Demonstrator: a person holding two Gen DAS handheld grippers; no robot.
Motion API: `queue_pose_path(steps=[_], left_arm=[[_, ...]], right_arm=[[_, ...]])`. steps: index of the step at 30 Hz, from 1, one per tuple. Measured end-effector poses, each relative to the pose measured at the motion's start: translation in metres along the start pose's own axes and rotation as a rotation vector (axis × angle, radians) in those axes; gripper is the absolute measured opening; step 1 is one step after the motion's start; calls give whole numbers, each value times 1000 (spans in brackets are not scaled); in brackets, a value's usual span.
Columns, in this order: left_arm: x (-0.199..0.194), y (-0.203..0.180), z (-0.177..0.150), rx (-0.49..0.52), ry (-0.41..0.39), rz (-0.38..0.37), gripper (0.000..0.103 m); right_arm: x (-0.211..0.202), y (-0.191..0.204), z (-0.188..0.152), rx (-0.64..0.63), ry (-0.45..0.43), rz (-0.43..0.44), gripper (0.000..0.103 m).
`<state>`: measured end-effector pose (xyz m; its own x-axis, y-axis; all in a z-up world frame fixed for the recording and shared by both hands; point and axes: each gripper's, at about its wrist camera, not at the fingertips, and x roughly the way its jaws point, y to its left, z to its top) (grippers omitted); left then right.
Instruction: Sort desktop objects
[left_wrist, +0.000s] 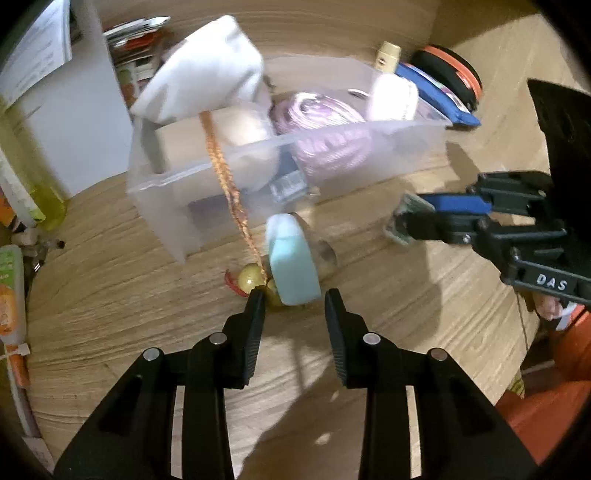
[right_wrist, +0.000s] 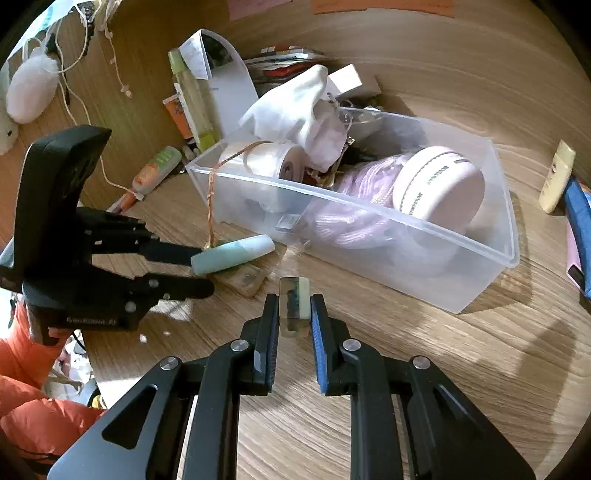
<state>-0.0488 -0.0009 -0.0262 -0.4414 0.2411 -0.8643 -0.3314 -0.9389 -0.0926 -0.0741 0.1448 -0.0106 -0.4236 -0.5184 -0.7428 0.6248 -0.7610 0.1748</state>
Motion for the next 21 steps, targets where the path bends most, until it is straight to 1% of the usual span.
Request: queue_pose_path(steps=[2, 4, 7, 10, 13, 15, 17, 18, 19, 20, 21], left_arm=[[-2, -5, 4, 8, -2, -22, 33], [-9, -6, 0, 25, -12, -32, 33], [-18, -9, 0, 38, -42, -17, 33], [-25, -4, -2, 31, -57, 33, 33], [-25, 14, 0, -10, -51, 69, 34], [-19, 28, 3, -46, -32, 96, 35], [-11, 40, 5, -79, -8, 93, 35], [-5, 44, 7, -99, -1, 92, 36], [-4, 46, 6, -109, -4, 95, 42], [-1, 48, 8, -117, -9, 96, 51], [1, 49, 10, -124, -16, 94, 56]], right_arm=[[0, 0, -1, 1, -1, 0, 15], [0, -2, -2, 4, 2, 1, 15], [-1, -4, -4, 12, 2, 2, 15], [-2, -5, -3, 17, -2, 0, 15], [-4, -5, -4, 20, -6, 2, 15], [-5, -5, -5, 19, -12, 1, 15], [-7, -4, -4, 17, -20, 2, 15], [-8, -4, -4, 15, -22, 1, 15], [-9, -4, -4, 14, -27, -2, 15], [-10, -4, -4, 13, -32, -5, 15], [-12, -4, -4, 10, -43, -13, 13]])
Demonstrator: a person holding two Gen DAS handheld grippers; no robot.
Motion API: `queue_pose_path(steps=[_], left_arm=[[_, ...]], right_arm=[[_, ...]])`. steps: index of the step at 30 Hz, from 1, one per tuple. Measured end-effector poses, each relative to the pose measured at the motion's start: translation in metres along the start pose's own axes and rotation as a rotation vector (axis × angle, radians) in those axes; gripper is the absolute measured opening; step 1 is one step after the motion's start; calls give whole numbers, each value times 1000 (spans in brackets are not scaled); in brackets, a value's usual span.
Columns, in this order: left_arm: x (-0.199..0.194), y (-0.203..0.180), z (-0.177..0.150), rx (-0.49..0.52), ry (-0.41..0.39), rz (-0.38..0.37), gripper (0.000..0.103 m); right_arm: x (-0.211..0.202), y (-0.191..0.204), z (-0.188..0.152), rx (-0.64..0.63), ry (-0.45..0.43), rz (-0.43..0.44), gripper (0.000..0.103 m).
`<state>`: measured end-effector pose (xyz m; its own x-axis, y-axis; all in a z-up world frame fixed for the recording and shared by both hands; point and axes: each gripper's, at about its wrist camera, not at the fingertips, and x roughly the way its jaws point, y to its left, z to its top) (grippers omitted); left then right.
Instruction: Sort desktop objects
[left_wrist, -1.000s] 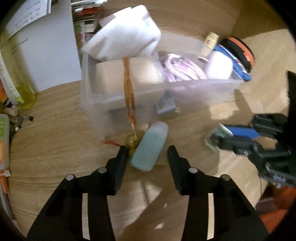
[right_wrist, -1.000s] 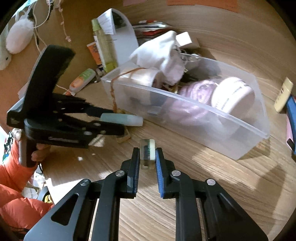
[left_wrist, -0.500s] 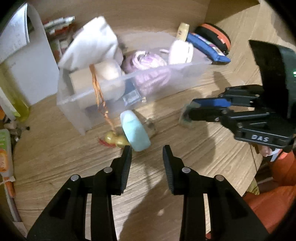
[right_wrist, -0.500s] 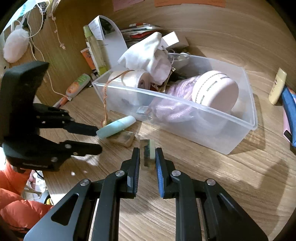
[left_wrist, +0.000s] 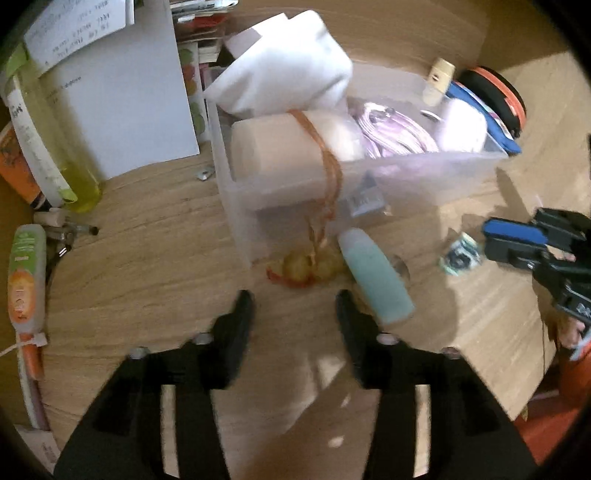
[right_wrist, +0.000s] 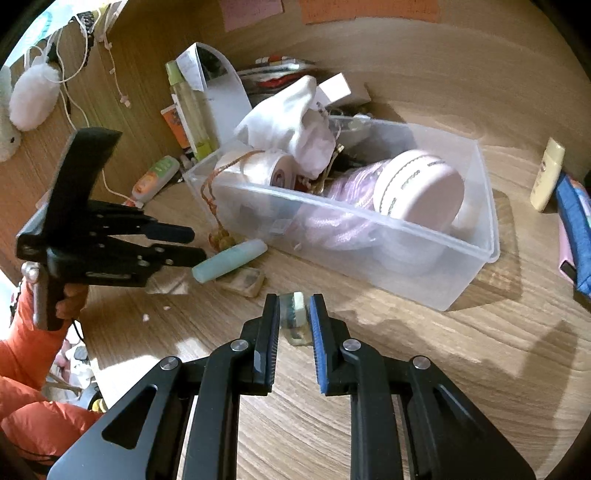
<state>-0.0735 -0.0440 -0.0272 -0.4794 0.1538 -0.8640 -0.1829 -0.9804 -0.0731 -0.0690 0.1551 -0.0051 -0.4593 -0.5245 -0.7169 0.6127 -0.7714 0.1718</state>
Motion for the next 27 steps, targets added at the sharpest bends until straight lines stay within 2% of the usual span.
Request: queue_pose_path(steps=[1, 7, 11, 12, 13, 15, 20, 22, 23, 24, 27], left_arm=[[2, 0, 1, -7, -7, -6, 60], [9, -10, 7, -2, -20, -19, 60], [10, -10, 9, -20, -27, -37, 60], [10, -8, 8, -26, -28, -42, 60], [11, -7, 8, -29, -30, -48, 60], [10, -6, 7, -26, -35, -54, 60], [8, 1, 6, -51, -49, -90, 46], [7, 3, 7, -61, -57, -93, 45], [6, 4, 7, -63, -57, -95, 45], [6, 3, 7, -63, -58, -94, 45], [6, 1, 7, -55, -60, -62, 38]], right_arm=[[-2, 1, 0, -6, -10, -9, 12], [2, 8, -1, -40, 44, -22, 14], [2, 12, -3, -55, 47, -42, 41], [2, 12, -3, -56, 45, -46, 46], [4, 12, -3, -57, 47, -47, 46], [10, 12, -2, -58, 66, -51, 46], [36, 4, -2, -26, 129, -50, 44], [41, 1, -2, -9, 124, -42, 34], [42, 1, -1, -8, 130, -33, 20], [43, 0, -1, -1, 135, -12, 15], [44, 3, 0, 0, 131, -7, 15]])
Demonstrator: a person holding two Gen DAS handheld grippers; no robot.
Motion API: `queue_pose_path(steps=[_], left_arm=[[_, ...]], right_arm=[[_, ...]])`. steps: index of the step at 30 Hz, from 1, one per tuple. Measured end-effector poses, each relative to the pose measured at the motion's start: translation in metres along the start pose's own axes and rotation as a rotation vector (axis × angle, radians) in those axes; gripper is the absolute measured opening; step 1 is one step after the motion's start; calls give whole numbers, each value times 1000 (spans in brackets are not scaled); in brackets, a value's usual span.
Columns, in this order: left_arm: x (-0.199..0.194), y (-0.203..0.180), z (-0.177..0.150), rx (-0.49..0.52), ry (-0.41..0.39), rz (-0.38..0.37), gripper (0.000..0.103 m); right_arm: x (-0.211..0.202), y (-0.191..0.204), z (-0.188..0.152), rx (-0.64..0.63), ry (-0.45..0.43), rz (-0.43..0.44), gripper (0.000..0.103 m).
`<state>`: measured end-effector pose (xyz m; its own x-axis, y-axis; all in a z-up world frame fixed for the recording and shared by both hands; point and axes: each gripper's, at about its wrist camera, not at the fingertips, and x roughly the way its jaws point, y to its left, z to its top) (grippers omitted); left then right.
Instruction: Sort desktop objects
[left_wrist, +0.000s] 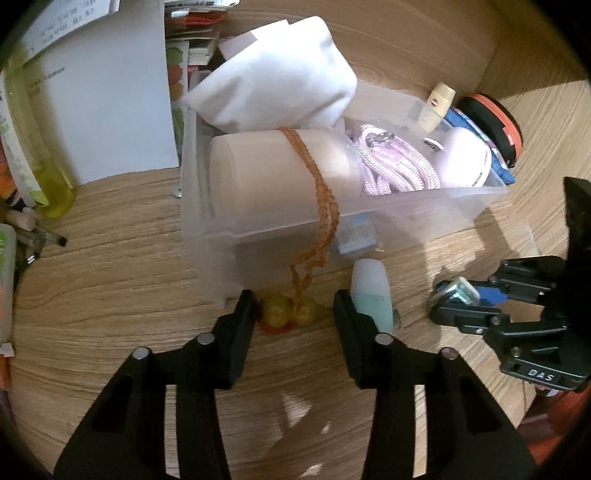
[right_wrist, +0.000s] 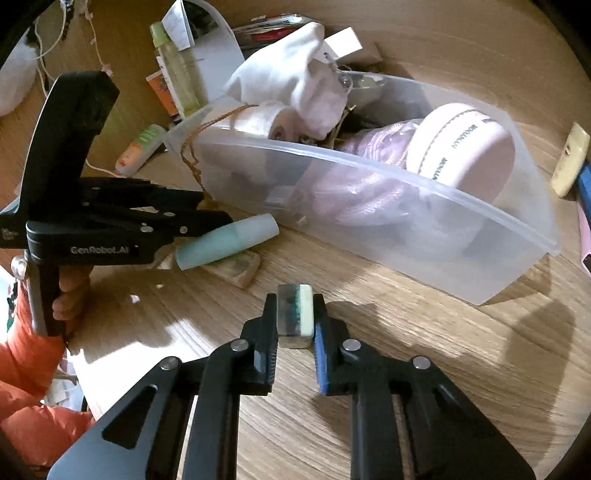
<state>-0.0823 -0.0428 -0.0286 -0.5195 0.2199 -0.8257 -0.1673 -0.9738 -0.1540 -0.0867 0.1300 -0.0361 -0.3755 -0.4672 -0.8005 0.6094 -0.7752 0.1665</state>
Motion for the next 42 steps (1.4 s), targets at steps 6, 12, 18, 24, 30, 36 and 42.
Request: queue_pose_path(steps=[6, 12, 18, 24, 30, 36, 42], left_arm=[[-4, -2, 0, 1, -4, 4, 31], [-30, -10, -1, 11, -68, -5, 31], [-66, -18, 3, 25, -151, -21, 31], [-84, -24, 21, 31, -212, -23, 31], [-75, -16, 40, 20, -209, 0, 31], [-57, -4, 47, -11, -179, 10, 31], [-49, 0, 51, -10, -171, -21, 31]], right_arm=[[-15, 8, 0, -16, -48, -3, 15], [-39, 9, 11, -9, -113, -9, 15], [-64, 12, 23, -36, -180, -31, 15], [-81, 8, 44, -36, -251, -43, 15], [-76, 0, 59, -29, -261, -55, 15], [-53, -7, 71, -31, -221, -69, 15], [-29, -12, 78, -35, -173, -71, 15]])
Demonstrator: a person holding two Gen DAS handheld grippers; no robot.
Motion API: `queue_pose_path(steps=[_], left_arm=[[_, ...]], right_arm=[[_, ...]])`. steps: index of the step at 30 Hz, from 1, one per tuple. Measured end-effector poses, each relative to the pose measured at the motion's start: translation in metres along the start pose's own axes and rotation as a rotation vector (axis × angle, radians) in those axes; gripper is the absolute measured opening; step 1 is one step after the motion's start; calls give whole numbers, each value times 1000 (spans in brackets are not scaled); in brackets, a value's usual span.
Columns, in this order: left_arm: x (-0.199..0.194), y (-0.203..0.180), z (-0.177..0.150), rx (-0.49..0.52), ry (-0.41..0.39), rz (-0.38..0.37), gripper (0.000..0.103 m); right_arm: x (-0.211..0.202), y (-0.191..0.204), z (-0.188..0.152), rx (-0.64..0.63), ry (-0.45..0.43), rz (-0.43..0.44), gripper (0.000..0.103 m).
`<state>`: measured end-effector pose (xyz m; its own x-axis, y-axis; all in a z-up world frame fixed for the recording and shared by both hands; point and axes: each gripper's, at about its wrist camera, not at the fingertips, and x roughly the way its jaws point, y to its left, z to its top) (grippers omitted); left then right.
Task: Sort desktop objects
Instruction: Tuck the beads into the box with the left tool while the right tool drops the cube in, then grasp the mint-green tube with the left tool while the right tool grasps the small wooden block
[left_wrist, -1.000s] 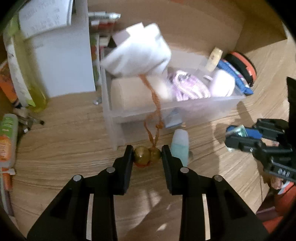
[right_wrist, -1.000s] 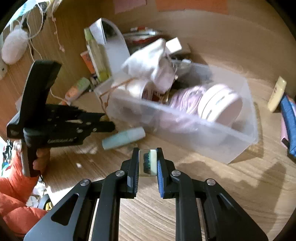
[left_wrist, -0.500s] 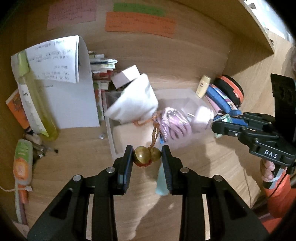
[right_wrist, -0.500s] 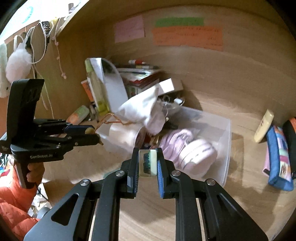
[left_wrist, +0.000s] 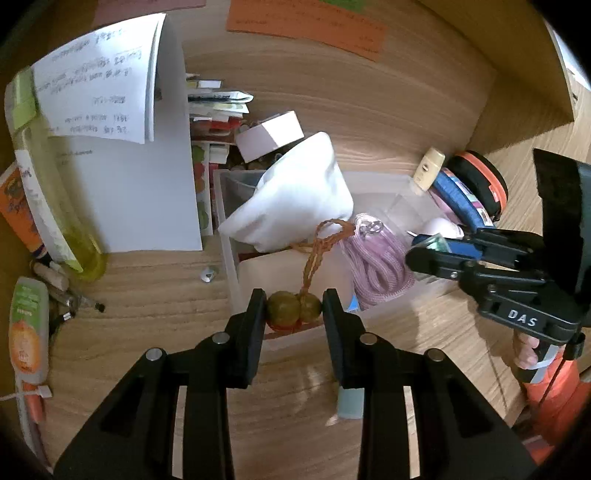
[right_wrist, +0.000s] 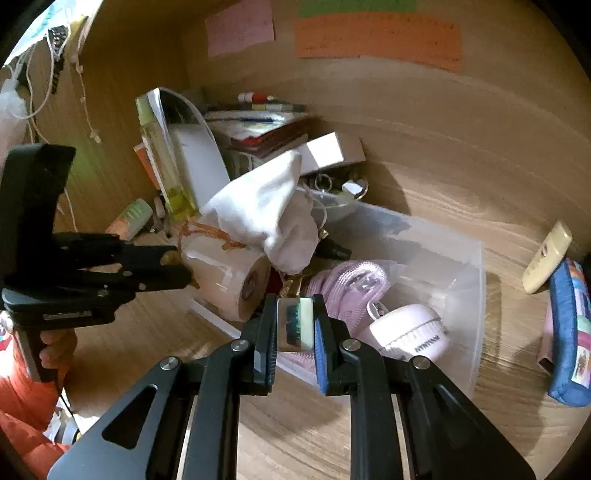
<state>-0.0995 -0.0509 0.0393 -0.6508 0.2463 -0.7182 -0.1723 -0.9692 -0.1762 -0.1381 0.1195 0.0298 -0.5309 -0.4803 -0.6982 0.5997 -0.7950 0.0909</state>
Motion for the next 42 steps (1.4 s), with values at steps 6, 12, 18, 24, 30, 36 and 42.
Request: queue_pose_path(steps=[6, 12, 18, 24, 30, 36, 42], left_arm=[[-1, -1, 0, 13, -5, -4, 31], [-6, 2, -1, -4, 0, -35, 34], [-16, -4, -4, 20, -16, -8, 40], [-25, -10, -10, 33, -27, 3, 56], [-25, -20, -23, 60, 13, -13, 57], [0, -31, -33, 84, 91, -33, 58], [26, -42, -36, 106, 165, -67, 58]], right_arm=[[11, -4, 0, 14, 26, -9, 15], [3, -4, 0, 25, 23, -8, 18], [-15, 1, -4, 30, -6, -1, 31], [-24, 16, -13, -1, 3, 17, 52], [-32, 27, -26, -27, -4, 20, 57], [-27, 25, -43, -19, 45, 30, 59], [-20, 25, -53, -33, 95, 40, 59]])
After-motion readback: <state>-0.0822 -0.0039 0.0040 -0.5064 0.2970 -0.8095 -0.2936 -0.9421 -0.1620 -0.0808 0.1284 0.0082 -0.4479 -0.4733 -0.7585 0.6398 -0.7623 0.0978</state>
